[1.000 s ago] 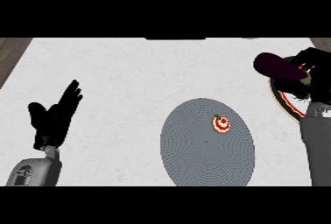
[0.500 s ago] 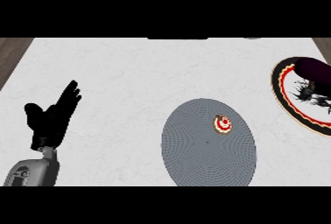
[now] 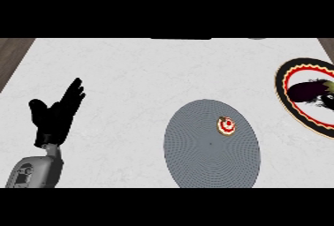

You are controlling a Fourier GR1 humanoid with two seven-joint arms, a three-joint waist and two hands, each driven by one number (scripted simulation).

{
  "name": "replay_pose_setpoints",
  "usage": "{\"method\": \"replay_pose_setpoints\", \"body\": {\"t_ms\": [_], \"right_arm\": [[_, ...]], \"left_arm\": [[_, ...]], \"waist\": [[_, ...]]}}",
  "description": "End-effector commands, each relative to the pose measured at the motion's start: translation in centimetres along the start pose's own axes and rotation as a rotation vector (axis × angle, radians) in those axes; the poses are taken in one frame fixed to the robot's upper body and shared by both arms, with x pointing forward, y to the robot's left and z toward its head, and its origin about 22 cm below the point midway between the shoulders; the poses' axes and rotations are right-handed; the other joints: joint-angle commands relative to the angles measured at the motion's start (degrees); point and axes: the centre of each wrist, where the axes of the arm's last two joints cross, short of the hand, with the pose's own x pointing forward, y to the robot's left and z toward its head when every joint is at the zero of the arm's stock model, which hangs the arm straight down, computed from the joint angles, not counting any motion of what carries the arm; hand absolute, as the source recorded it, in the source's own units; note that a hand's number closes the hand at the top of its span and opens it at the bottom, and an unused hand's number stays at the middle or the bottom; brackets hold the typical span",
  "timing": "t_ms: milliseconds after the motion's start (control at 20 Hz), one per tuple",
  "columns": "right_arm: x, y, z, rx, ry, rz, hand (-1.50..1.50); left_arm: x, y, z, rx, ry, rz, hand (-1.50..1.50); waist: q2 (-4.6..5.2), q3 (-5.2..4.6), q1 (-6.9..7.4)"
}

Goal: Pick the eggplant from the placemat and place it in the plate

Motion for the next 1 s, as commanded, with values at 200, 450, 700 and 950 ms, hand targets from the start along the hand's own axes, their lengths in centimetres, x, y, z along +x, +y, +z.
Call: {"method": "replay_pose_setpoints", "body": {"t_ms": [200, 450, 700, 950], "right_arm": [[-1.8, -1.8, -0.4, -0.093, -0.236, -0.105, -1.50], [1.0, 0.0, -0.8, -0.133, -0.427, -0.373, -1.50], [1.9, -3.5, -1.7, -0.119, -0.309, -0.584, -1.50], [0.8, -2.5, -1.1, 0.076, -0.213, -0.758, -1.50]], "left_arm": [[0.6, 0.0, -0.5, 0.014, 0.002, 0.008, 0.00], [-0.8, -0.2, 0.2, 0.013, 0.009, 0.014, 0.00], [-1.0, 0.3, 0.8, 0.015, 0.024, 0.001, 0.00], [-2.2, 0.7, 1.0, 0.027, 0.014, 0.013, 0.00]], "waist": [[-0.19, -0.01, -0.77], [-0.53, -0.03, -1.01], [-0.69, -0.13, -1.27], [-0.81, -0.18, -1.88]]}}
